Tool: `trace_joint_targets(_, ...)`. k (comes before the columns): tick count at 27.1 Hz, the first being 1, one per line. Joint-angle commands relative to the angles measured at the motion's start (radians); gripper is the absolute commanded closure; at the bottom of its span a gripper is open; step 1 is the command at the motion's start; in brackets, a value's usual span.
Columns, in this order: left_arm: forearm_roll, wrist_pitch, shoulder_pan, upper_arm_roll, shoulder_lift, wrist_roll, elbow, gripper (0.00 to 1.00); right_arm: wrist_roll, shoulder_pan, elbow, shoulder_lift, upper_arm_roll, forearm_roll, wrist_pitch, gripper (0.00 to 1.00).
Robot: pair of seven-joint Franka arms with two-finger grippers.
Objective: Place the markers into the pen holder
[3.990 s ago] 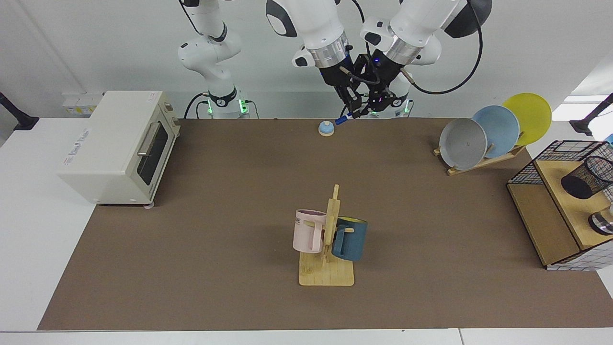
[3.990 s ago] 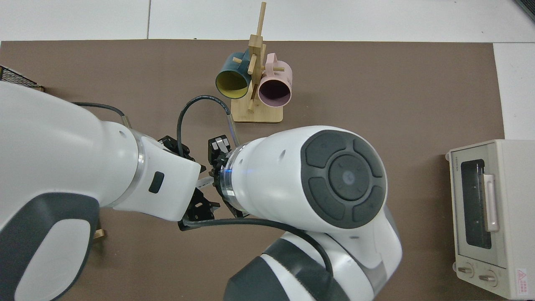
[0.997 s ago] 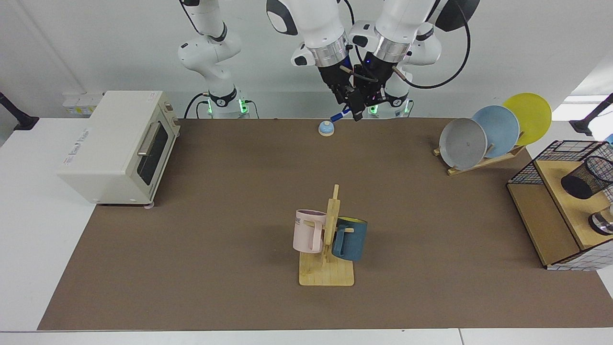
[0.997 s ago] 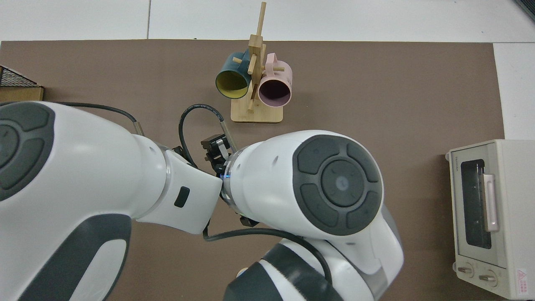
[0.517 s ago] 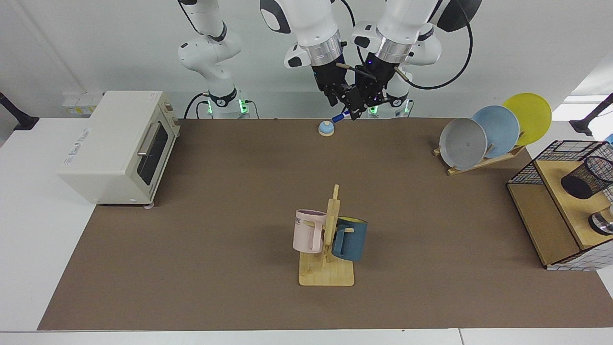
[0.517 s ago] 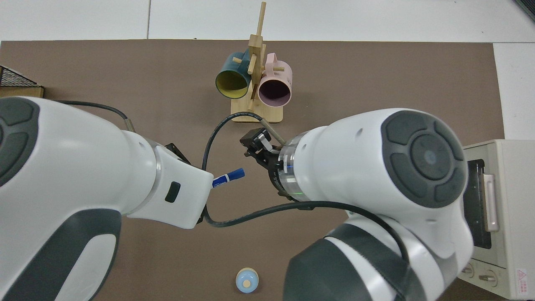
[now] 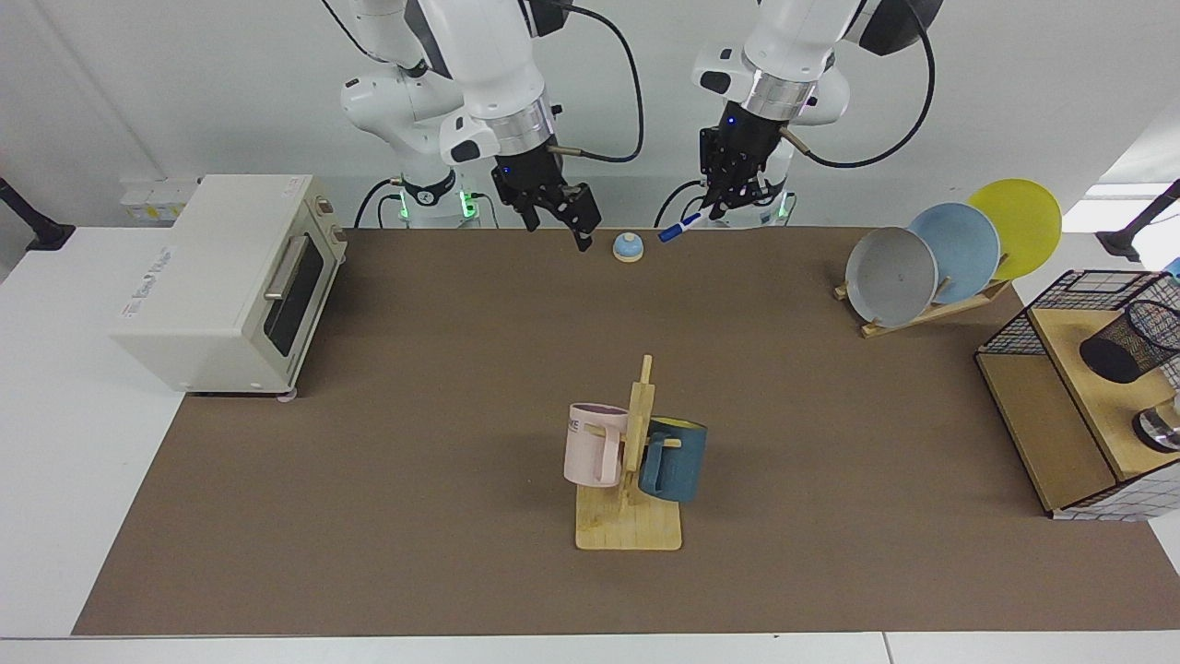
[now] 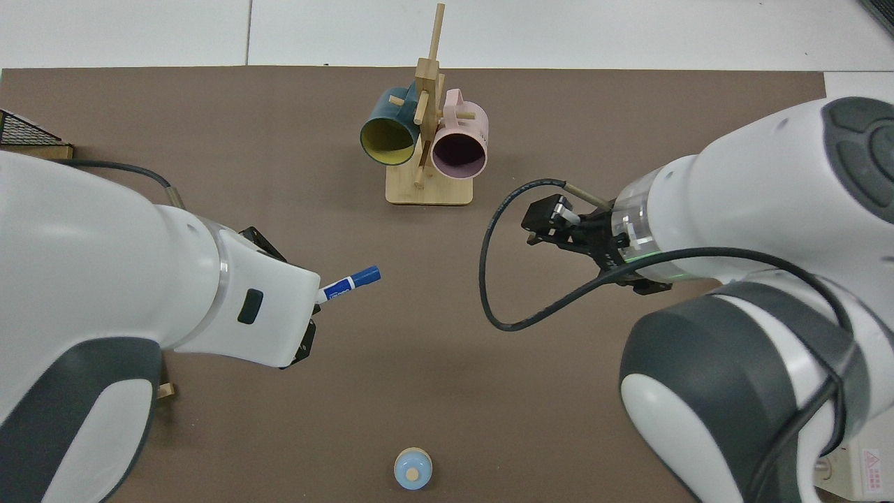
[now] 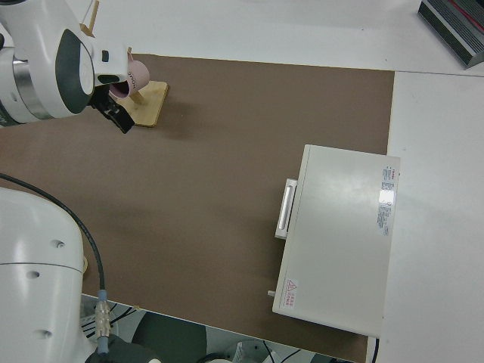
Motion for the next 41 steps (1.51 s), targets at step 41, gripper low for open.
trace_joint_targets(41,0.528,-0.106,0.377,-0.001,0.038,0.309,0.209,1.0,-0.623,-0.137,-0.056,-0.082,0.016,-0.199,-0.168,0.01)
